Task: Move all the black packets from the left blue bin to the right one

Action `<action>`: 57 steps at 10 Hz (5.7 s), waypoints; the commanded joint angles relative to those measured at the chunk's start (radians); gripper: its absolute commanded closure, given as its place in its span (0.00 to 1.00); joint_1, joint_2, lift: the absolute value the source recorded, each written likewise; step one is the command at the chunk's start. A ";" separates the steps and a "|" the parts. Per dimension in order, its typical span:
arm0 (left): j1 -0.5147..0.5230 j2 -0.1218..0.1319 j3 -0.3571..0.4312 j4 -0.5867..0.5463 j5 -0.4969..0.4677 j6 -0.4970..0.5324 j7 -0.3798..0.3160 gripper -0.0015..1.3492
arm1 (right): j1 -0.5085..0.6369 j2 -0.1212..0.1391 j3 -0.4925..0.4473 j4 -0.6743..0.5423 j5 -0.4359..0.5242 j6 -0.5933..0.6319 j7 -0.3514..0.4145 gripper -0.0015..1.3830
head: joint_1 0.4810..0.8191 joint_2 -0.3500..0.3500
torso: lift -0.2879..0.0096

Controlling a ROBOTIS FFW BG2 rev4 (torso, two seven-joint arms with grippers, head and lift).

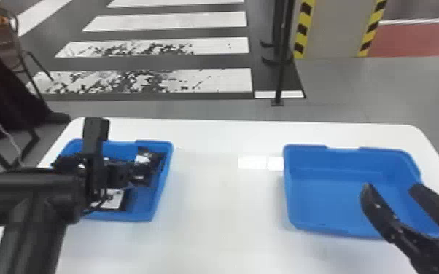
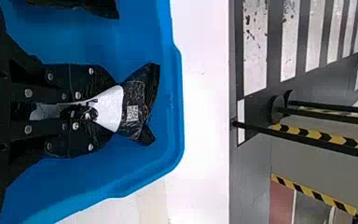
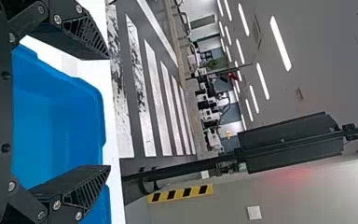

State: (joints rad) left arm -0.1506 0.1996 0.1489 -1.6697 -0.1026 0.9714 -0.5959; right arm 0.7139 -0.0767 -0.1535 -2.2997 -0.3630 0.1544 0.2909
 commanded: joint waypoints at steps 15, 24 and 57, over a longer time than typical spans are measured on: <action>0.347 -0.043 -0.191 -0.580 0.334 -0.063 -0.067 0.89 | -0.373 -0.072 0.171 0.144 -0.140 0.309 0.194 0.15 | 0.63 0.47 | 0.46; 0.325 -0.043 -0.221 -0.540 0.360 -0.103 -0.071 0.89 | -0.518 -0.087 0.297 0.293 -0.159 0.287 0.191 0.74 | 0.63 0.53 | 0.46; 0.232 -0.063 0.184 -0.371 -0.081 0.189 -0.010 0.10 | 0.052 0.006 -0.004 0.004 -0.024 0.032 -0.006 0.10 | 0.63 0.75 | 0.46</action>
State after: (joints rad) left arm 0.1069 0.1302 0.3403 -2.0674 -0.1696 1.1464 -0.6059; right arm 0.7688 -0.0705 -0.1581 -2.2977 -0.3867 0.1831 0.2844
